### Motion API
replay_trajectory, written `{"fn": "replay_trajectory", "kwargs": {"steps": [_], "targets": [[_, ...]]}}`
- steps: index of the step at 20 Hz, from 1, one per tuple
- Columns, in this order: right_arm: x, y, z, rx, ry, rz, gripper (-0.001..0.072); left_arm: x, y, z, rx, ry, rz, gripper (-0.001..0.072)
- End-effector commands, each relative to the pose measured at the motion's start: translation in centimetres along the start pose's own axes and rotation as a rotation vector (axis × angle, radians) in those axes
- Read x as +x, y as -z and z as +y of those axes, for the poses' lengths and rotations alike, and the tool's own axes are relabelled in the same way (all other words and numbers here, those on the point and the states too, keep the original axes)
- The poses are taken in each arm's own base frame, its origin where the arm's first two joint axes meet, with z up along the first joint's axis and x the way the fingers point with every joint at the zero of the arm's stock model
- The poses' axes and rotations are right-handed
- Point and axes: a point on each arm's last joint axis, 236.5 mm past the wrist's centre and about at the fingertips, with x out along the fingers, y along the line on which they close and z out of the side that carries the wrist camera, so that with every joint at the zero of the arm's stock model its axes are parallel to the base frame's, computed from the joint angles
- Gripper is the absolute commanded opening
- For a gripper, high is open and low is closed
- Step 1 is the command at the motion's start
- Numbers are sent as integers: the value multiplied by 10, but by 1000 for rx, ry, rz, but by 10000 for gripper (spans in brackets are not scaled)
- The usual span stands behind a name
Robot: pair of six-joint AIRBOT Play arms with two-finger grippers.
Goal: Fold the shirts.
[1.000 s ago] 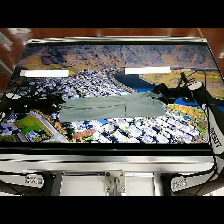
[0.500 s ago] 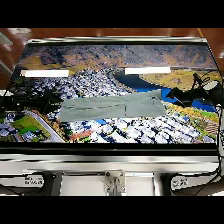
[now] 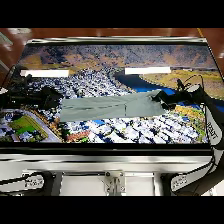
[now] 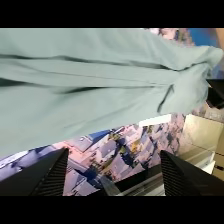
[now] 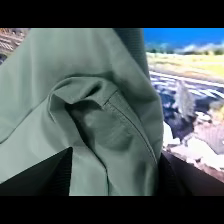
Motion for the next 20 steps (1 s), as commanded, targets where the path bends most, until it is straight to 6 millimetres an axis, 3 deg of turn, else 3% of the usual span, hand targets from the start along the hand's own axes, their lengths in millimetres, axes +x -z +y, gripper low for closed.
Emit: {"fn": "replay_trajectory", "kwargs": {"steps": [1,2,4,5,6,7,8,9,10,13,16,18,20], "targets": [[15,-6,6,-5,14,-35,537,10,1,-22,53,34,-9,649],[15,-7,6,24,14,-38,444,15,0,-25,63,29,-17,649],[13,-2,10,43,-5,-17,147,28,-3,-32,90,16,-38,650],[10,3,14,29,-12,1,62,35,-6,-36,106,8,-56,649],[5,8,18,-3,-19,21,61,43,-8,-40,122,0,-74,643],[-3,13,24,-45,-28,36,62,52,-10,-46,142,-8,-96,592],[-13,18,32,-77,-37,49,61,61,-11,-53,165,-14,-114,412],[-26,20,40,-101,-46,45,61,72,-9,-62,191,-17,-128,168],[-39,22,50,-120,-55,37,61,84,-5,-72,217,-18,-134,33],[-85,31,80,-189,-85,1,61,131,23,-95,286,-18,-103,36],[-128,51,106,-251,-109,-11,61,184,75,-106,268,-11,7,36],[-153,69,121,-251,-123,-7,61,208,110,-113,298,-6,74,35],[-173,87,133,-284,-124,-2,61,226,127,-120,297,-9,70,36]]}}
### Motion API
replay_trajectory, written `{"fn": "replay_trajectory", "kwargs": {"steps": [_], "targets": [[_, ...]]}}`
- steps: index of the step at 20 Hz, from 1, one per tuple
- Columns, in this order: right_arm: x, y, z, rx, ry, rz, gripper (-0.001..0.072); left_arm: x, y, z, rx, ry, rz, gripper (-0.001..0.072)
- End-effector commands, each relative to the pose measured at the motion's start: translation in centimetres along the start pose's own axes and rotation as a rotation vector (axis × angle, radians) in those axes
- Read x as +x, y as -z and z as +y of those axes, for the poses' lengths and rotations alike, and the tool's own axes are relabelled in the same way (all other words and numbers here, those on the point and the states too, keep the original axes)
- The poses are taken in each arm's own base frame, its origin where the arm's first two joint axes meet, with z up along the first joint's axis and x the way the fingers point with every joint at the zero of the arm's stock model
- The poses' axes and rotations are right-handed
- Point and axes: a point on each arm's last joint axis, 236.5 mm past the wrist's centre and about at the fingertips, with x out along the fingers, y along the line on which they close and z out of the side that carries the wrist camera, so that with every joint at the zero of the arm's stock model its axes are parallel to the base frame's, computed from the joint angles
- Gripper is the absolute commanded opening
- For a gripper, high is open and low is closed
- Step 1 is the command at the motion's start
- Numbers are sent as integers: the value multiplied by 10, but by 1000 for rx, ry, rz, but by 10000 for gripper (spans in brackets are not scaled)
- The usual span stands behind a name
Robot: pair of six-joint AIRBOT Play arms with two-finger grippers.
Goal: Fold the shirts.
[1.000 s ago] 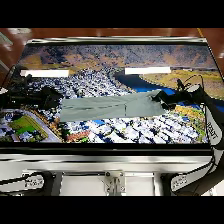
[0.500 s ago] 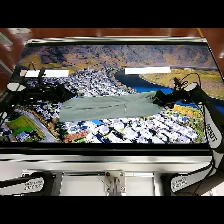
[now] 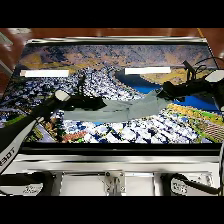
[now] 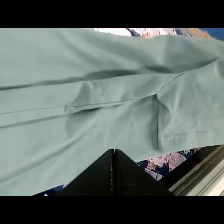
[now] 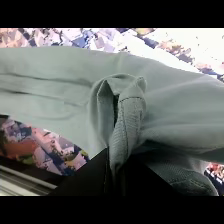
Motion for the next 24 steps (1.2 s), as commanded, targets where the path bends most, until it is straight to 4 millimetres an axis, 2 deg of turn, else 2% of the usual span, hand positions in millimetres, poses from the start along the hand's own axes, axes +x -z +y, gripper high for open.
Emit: {"fn": "replay_trajectory", "kwargs": {"steps": [1,4,7,11,12,13,15,17,19,21,23,24], "targets": [[-38,30,33,-40,-1,24,61,40,27,-23,-9,0,0,35],[-60,52,46,-70,52,27,61,58,45,-44,-70,41,7,35],[-77,68,62,-91,56,19,61,80,61,-53,-131,51,-2,35],[-95,74,74,-94,52,-32,61,116,110,-65,-293,90,101,35],[-97,75,76,-91,50,-39,61,123,116,-67,-322,100,121,35],[-99,76,77,-91,49,-42,61,125,116,-67,-329,106,130,34],[-99,77,77,-92,49,-39,61,117,97,-66,-299,122,101,33],[-94,74,82,-122,56,-54,62,94,62,-71,-257,157,36,32],[-79,64,104,-189,30,-95,61,58,17,-73,-181,168,-61,32],[-52,51,139,-265,-27,-147,61,-3,-36,-68,-61,149,-178,31],[-14,42,174,-324,-83,-179,61,-82,-85,-65,13,141,-311,32],[12,40,192,-348,-108,-189,61,-128,-105,-68,34,151,-387,32]]}}
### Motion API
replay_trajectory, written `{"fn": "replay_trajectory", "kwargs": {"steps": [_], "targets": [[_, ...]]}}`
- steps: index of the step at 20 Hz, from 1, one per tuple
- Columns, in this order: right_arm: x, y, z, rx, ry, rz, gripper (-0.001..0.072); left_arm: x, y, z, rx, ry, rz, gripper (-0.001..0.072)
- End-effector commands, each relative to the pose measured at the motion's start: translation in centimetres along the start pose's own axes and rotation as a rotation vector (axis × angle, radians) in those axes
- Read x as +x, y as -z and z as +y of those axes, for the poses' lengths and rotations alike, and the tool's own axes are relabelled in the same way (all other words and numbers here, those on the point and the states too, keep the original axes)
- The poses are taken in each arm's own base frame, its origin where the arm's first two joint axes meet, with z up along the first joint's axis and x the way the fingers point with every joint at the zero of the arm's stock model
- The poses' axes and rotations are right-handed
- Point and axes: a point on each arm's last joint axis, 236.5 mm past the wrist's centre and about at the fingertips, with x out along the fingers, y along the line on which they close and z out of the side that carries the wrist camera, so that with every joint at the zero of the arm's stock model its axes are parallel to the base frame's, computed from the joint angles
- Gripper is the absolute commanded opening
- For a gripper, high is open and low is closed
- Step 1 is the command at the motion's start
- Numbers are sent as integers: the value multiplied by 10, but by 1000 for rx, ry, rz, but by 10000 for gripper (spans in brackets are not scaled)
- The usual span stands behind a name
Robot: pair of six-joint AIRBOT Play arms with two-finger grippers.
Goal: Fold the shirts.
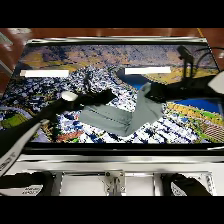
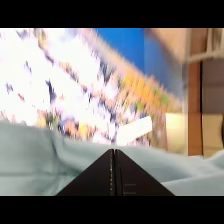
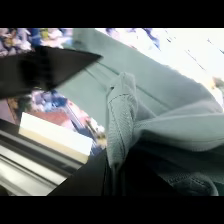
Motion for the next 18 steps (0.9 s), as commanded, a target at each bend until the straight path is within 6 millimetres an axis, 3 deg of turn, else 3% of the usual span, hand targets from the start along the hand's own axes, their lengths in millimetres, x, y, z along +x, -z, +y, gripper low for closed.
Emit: {"fn": "replay_trajectory", "kwargs": {"steps": [1,2,4,7,8,9,10,12,14,16,18], "targets": [[76,-22,53,-90,-82,-99,61,-121,-89,-31,156,14,-212,32],[109,-18,65,-105,-96,-95,61,-156,-100,-48,187,36,-262,32],[178,1,80,-112,-108,-69,61,-216,-99,-86,254,81,-322,32],[269,44,86,55,-132,-17,64,-276,-64,-139,371,135,-344,33],[290,49,89,206,-162,-26,175,-289,-50,-151,403,136,-346,32],[303,50,94,354,-200,-31,529,-298,-37,-158,419,128,-342,33],[307,49,98,429,-226,-40,696,-304,-25,-160,428,115,-333,33],[300,31,98,442,-249,-86,696,-313,-10,-157,434,76,-332,33],[275,7,96,408,-276,-114,693,-313,-6,-145,421,39,-332,33],[236,-13,89,308,-302,-100,692,-307,-8,-134,403,19,-325,34],[196,-17,58,161,-243,-39,692,-301,-13,-123,376,8,-322,33]]}}
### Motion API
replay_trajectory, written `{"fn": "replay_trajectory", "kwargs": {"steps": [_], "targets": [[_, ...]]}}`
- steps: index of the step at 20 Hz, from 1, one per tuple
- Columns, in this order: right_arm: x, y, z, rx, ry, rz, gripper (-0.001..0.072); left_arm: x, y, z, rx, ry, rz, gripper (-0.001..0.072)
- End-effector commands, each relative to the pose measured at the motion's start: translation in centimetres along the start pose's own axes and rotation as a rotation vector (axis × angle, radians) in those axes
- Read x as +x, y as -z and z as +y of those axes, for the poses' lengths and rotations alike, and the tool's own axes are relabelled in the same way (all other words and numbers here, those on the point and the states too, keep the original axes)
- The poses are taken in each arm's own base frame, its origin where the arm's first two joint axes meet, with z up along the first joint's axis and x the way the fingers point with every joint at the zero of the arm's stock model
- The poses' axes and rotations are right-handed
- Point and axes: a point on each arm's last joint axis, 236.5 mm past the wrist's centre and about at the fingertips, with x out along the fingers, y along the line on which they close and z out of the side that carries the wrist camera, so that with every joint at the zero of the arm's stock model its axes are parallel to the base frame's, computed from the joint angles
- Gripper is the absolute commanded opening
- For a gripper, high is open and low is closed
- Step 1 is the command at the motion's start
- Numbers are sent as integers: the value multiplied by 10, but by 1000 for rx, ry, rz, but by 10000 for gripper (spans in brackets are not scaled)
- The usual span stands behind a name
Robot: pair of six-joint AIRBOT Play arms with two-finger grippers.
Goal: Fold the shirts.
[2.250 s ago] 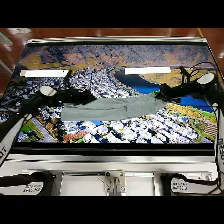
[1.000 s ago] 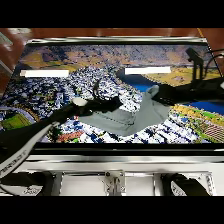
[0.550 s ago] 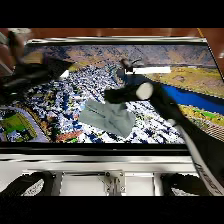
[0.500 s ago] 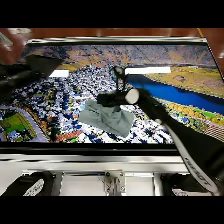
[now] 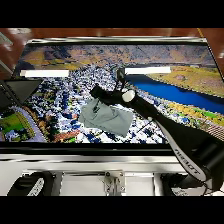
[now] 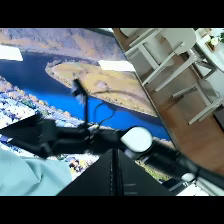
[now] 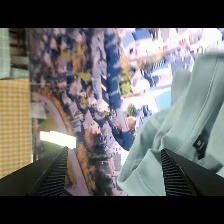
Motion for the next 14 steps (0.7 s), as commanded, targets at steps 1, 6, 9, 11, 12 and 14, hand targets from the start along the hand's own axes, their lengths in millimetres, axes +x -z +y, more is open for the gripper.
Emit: {"fn": "replay_trajectory", "kwargs": {"steps": [1,6,9,11,12,14], "targets": [[-72,-17,-31,-193,111,136,691,4,9,18,-29,-43,21,34],[-230,18,-220,-100,834,525,691,10,13,37,-22,-95,47,34],[-182,43,-214,66,609,455,691,10,14,38,-22,-98,50,34],[-149,53,-211,131,513,372,691,10,14,38,-22,-98,51,34],[-138,59,-211,156,490,359,691,10,14,39,-20,-101,51,34],[-122,74,-207,143,448,397,691,10,14,40,-19,-104,52,34]]}}
